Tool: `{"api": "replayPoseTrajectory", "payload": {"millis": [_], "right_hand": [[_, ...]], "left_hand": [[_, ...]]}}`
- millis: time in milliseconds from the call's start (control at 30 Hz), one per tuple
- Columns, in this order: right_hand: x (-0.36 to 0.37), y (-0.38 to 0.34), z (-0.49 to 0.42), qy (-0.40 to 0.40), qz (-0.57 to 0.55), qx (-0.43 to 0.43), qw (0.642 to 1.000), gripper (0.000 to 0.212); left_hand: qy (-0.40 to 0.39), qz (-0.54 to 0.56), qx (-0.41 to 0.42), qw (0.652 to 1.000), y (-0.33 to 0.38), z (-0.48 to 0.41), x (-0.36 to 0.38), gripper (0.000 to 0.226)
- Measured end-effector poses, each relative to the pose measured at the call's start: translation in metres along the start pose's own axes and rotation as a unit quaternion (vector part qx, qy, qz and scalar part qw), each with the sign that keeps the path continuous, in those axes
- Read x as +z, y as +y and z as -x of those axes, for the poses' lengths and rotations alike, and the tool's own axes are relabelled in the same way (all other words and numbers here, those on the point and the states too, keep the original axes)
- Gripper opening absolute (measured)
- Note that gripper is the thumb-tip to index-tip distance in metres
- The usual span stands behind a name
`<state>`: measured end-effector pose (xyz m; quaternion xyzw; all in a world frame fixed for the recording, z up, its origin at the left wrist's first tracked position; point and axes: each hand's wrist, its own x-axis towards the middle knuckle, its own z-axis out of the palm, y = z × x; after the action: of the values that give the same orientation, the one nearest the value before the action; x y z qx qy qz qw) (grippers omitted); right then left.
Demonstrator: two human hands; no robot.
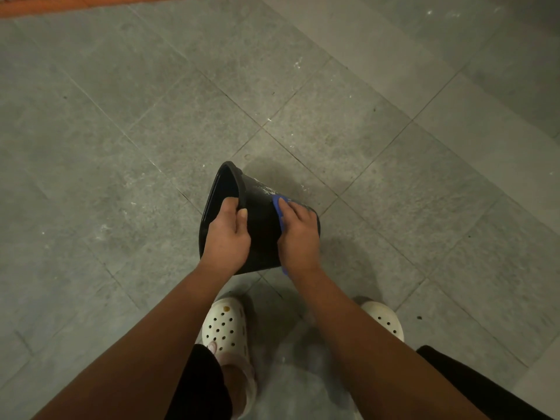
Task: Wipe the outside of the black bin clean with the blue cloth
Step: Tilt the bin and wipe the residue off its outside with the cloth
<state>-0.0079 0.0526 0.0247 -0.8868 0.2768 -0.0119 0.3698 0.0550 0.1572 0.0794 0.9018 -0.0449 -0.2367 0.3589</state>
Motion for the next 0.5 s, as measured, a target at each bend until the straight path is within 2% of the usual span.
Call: {"api": "replayPoseTrajectory", "payload": {"millis": [133, 267, 367, 500], "right_hand": [[0.004, 0.001, 0.003, 0.011, 0.026, 0.074, 0.997, 0.050], [0.005, -0.012, 0.003, 0.029, -0.010, 0.004, 1.000, 0.054], [0.000, -0.001, -0.005, 0.004, 0.003, -0.039, 0.999, 0.056], [0.001, 0.017, -0.003, 0.003, 0.006, 0.039, 0.999, 0.049]], "left_hand": [[-0.001, -0.008, 0.010, 1.000, 0.003, 0.004, 0.001, 0.022], [0.005, -0.007, 0.017, 1.000, 0.004, 0.004, 0.003, 0.022], [0.010, 0.005, 0.005, 1.000, 0.002, 0.006, 0.002, 0.020], [0.006, 0.011, -0.003, 1.000, 0.004, 0.007, 0.003, 0.020]]}}
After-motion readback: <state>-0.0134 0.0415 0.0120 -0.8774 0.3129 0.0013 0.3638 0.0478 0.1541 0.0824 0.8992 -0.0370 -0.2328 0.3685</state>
